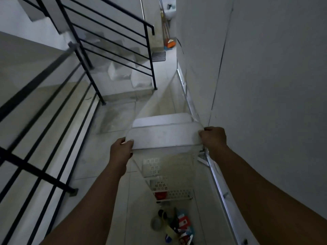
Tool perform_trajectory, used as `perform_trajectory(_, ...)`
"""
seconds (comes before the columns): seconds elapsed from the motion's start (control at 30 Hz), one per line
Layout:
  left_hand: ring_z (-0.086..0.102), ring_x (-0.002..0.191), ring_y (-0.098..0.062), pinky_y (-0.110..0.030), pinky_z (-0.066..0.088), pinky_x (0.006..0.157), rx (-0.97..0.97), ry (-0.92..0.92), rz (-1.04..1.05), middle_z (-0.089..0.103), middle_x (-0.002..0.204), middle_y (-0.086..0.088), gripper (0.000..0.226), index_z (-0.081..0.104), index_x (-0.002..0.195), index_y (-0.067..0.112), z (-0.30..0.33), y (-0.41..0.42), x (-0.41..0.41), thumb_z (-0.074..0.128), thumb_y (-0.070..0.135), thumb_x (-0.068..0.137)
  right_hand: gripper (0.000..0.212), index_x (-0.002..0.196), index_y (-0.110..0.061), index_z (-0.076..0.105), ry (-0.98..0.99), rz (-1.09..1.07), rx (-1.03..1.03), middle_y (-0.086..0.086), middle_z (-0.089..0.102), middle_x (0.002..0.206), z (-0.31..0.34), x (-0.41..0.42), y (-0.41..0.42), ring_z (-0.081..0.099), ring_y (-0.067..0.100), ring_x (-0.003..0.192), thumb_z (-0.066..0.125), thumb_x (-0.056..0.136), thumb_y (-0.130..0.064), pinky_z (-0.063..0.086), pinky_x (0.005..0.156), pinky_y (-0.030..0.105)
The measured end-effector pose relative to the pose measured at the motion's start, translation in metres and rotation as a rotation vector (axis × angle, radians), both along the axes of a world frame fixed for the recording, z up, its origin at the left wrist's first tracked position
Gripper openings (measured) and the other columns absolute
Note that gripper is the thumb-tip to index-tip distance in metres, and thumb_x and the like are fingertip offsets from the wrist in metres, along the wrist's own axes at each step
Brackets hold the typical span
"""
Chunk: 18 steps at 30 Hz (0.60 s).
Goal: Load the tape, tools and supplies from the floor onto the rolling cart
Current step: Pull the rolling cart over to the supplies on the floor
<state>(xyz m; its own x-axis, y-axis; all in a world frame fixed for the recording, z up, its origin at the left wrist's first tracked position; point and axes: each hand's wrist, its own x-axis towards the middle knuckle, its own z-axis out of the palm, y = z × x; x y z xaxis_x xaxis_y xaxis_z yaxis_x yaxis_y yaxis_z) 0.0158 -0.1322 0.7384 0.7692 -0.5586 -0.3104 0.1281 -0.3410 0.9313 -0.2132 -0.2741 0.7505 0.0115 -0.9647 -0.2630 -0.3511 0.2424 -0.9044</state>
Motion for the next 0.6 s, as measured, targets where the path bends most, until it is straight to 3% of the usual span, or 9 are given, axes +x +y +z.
perform_trajectory(0.17,0.058,0.095,-0.028,-0.044,0.053,0.092,0.064,-0.045,-0.013,0.058,0.113,-0.013,0.037,0.055,0.127,0.002,-0.012,-0.023,0.028,0.058,0.014,0.092,0.025,0.106,0.001,0.068,0.018,0.0,0.043,0.018,0.069,0.105,-0.019,0.029,-0.027,0.06,0.024,0.082,0.058,0.084,-0.005,0.053,0.086,0.034)
perform_trajectory(0.33,0.058,0.098,-0.029,-0.043,0.054,0.092,0.15,-0.087,-0.062,0.06,0.116,-0.015,0.04,0.055,0.127,-0.001,-0.029,-0.033,0.043,0.06,0.013,0.09,0.028,0.111,0.001,0.066,0.065,0.017,0.083,0.018,0.068,0.109,-0.037,0.04,-0.043,0.059,0.024,0.081,0.055,0.085,0.0,0.051,0.078,0.027)
perform_trajectory(0.47,0.058,0.096,-0.027,-0.043,0.053,0.093,0.195,-0.119,-0.095,0.06,0.117,-0.016,0.042,0.054,0.129,-0.003,-0.038,-0.035,0.044,0.06,0.012,0.09,0.031,0.116,0.004,0.063,0.092,0.034,0.097,0.019,0.065,0.116,-0.047,0.044,-0.043,0.062,0.032,0.099,0.055,0.086,0.0,0.048,0.081,0.027)
perform_trajectory(0.6,0.06,0.095,-0.028,-0.046,0.053,0.094,0.231,-0.129,-0.168,0.061,0.108,-0.013,0.04,0.056,0.127,-0.006,-0.043,-0.037,0.046,0.061,0.009,0.09,0.031,0.115,0.005,0.062,0.101,0.034,0.111,0.019,0.064,0.117,-0.053,0.046,-0.04,0.062,0.033,0.103,0.057,0.086,-0.002,0.05,0.081,0.029)
